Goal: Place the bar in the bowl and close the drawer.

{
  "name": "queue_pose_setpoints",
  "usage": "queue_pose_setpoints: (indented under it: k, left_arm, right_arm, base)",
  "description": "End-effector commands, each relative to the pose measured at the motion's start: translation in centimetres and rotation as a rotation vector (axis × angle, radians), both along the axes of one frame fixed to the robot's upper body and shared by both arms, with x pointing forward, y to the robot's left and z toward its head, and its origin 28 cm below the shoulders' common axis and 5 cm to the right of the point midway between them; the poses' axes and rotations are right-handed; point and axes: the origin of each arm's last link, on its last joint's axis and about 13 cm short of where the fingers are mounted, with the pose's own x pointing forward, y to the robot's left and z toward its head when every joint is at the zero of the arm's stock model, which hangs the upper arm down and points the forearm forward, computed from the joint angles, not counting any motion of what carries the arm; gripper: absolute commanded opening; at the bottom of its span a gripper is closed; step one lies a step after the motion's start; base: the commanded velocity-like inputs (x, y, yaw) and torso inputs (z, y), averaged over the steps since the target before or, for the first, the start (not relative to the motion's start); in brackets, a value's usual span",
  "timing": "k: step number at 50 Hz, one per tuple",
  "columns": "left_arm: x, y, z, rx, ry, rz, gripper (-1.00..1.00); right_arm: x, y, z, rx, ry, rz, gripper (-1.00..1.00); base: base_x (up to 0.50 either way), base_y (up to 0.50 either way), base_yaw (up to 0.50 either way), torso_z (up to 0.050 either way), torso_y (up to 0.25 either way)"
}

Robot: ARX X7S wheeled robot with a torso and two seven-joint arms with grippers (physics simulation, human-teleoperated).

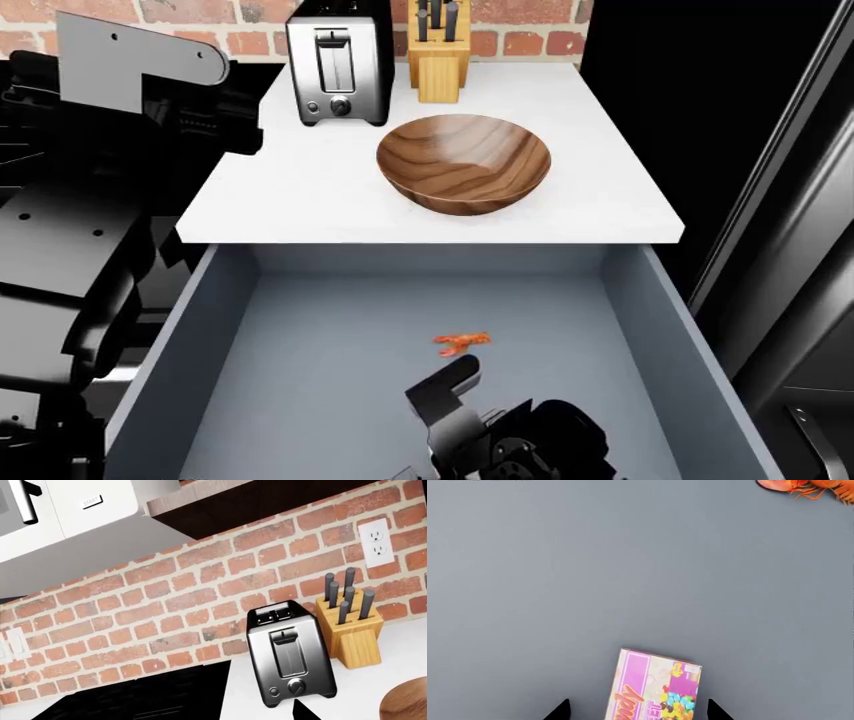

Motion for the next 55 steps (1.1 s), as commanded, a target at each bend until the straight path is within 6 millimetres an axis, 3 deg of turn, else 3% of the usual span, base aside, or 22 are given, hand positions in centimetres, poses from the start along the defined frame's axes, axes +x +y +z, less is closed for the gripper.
queue_pose_setpoints:
  k: [1, 4, 5, 29, 55]
  left_arm:
    - [0.0, 0.1, 0.0, 0.001, 0.001, 0.003, 1.00]
    - [-0.1, 0.1, 0.0, 0.002, 0.000, 0.004, 1.00]
    - [-0.1, 0.1, 0.0, 0.002, 0.000, 0.005, 1.00]
    - [-0.3, 0.3, 0.2, 0.002, -0.004, 0.010, 1.00]
    - [-0.3, 0.1, 0.1, 0.016, 0.003, 0.007, 1.00]
  right_arm:
    - [-0.6, -0.3, -1.5, -0.030, 0.039, -0.001, 1.00]
    - [-0.6, -0.3, -1.6, -0.030, 0.042, 0.001, 1.00]
    - [-0.5, -0.3, -1.6, -0.031, 0.040, 0.001, -1.00]
    - [-1.0, -0.2, 0.1, -0.024, 0.005, 0.032, -1.00]
    - [1.7, 0.0, 10.4, 0.065, -0.234, 0.092, -1.00]
  base:
    - [0.00, 0.00, 0.00, 0.000, 0.000]
    - [0.00, 0.00, 0.00, 0.000, 0.000]
    - [0.00, 0.00, 0.00, 0.000, 0.000]
    - [0.00, 0.00, 0.00, 0.000, 0.000]
    - [0.00, 0.00, 0.00, 0.000, 0.000]
